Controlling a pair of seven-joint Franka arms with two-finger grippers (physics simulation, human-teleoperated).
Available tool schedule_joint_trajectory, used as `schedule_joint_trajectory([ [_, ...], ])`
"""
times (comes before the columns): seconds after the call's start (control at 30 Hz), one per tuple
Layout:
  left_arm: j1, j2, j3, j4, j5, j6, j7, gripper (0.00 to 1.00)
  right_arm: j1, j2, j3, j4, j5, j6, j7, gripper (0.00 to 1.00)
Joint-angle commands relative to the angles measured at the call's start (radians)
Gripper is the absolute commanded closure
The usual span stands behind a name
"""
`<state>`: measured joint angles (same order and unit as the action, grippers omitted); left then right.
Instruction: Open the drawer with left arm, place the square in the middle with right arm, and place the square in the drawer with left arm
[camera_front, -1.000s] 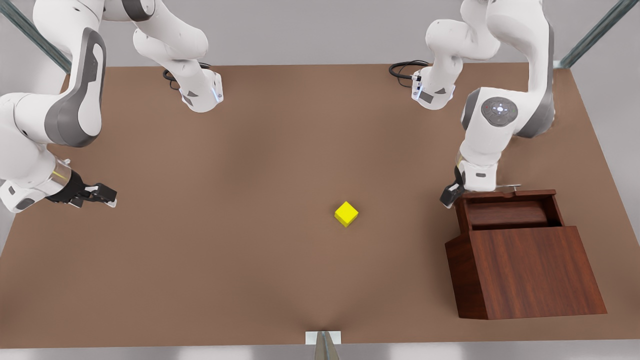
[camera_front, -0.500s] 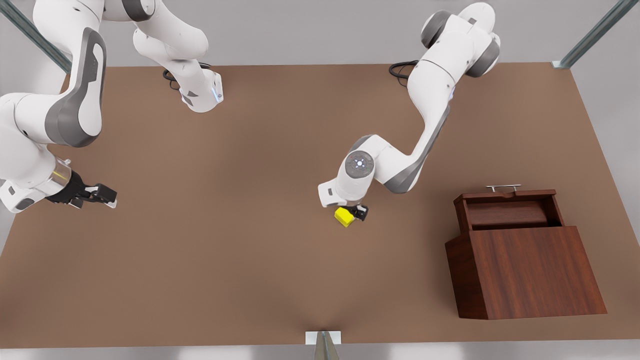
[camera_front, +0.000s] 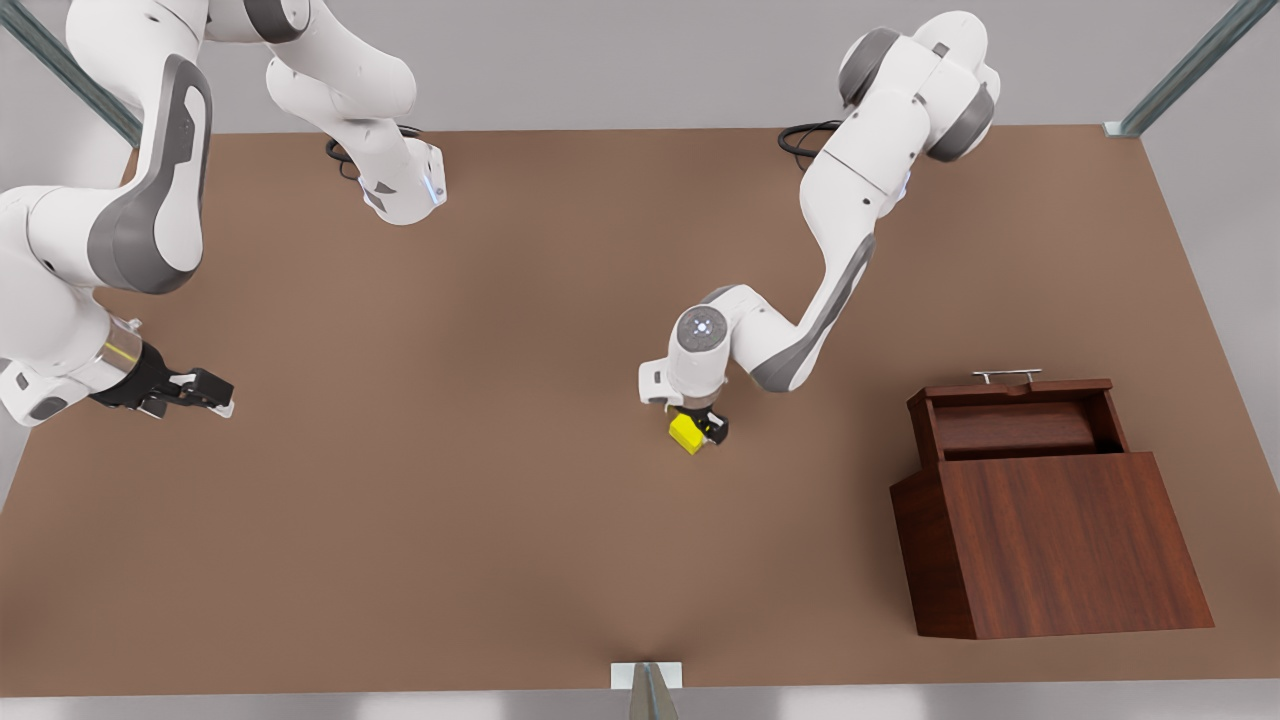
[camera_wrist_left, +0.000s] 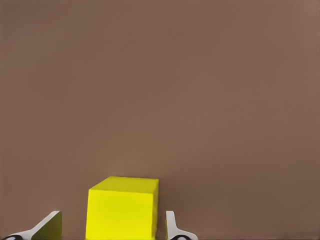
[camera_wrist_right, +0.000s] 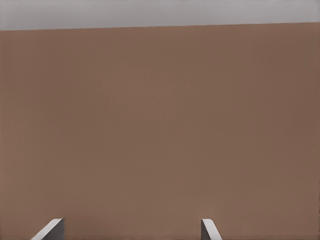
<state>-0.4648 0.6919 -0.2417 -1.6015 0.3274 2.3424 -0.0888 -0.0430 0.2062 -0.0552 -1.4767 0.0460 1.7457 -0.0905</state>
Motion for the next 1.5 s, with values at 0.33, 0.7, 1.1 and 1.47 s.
schedule_joint_trajectory([
  [0.33, 0.003, 0.02, 0.024, -0.054, 0.012, 0.064, 0.061, 0.0, 0.0, 0.001, 0.0, -0.001, 0.002, 0.008, 0.002, 0.0],
  [0.7, 0.005, 0.052, 0.038, -0.084, 0.013, 0.135, 0.086, 0.26, -0.001, 0.001, 0.0, -0.001, 0.002, 0.012, 0.002, 0.0],
  [1.1, 0.003, 0.048, 0.038, -0.075, 0.013, 0.129, 0.087, 0.29, -0.001, 0.001, 0.0, -0.001, 0.008, 0.012, 0.0, 0.0],
  [1.47, 0.014, -0.354, 0.105, -0.161, -0.194, -0.265, 0.358, 0.25, -0.001, 0.001, 0.0, -0.001, 0.008, 0.014, 0.0, 0.0],
])
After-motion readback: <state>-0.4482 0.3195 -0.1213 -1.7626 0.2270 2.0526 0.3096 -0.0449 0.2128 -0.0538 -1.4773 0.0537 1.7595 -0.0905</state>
